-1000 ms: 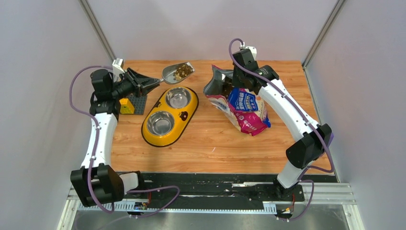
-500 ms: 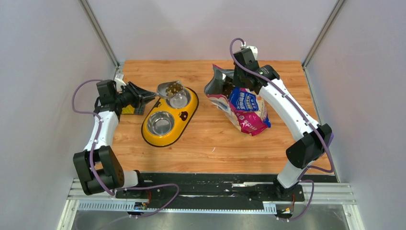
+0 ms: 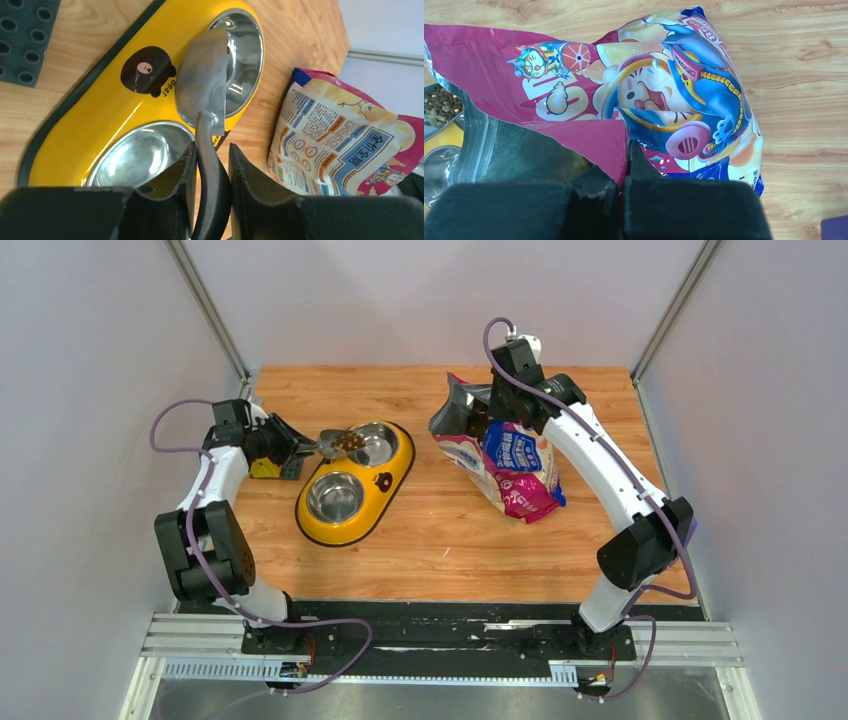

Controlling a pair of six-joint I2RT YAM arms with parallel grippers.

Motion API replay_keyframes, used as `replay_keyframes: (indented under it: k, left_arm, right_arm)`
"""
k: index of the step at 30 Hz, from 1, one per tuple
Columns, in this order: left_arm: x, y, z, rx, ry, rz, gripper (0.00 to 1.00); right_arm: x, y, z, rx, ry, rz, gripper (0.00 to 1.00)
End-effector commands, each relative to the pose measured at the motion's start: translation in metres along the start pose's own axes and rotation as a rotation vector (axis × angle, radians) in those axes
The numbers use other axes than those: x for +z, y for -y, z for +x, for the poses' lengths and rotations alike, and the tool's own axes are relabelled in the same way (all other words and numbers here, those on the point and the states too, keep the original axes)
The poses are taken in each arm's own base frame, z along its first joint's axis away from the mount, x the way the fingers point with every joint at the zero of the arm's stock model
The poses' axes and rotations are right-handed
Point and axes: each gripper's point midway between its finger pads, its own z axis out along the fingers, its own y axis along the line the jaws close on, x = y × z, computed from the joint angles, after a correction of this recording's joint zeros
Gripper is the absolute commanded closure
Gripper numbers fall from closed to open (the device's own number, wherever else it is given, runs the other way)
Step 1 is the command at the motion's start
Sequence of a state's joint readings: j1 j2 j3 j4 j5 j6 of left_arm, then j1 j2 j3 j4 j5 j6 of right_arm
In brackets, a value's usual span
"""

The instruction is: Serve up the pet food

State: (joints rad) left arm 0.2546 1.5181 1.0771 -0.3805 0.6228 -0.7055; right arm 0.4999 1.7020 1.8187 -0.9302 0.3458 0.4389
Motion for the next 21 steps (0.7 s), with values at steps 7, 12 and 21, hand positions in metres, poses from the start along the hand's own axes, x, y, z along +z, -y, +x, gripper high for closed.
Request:
replay_keyframes:
  k: [7, 12, 21]
  left_arm:
    - [0.004, 0.021, -0.012, 0.309, 0.011, -0.172, 1.00]
    - [0.008, 0.032, -0.004, 0.408, -0.003, -0.218, 1.00]
    - [-0.001, 0.071, 0.003, 0.654, 0.070, -0.282, 1.00]
  right_arm:
    - [0.005, -0.002, -0.026, 0.031, 0.075, -0.009, 1.00]
    - [0.008, 0.000, -0.024, 0.024, 0.069, -0.001, 1.00]
    - [0.007, 0.000, -0.026, 0.021, 0.073, -0.010, 1.00]
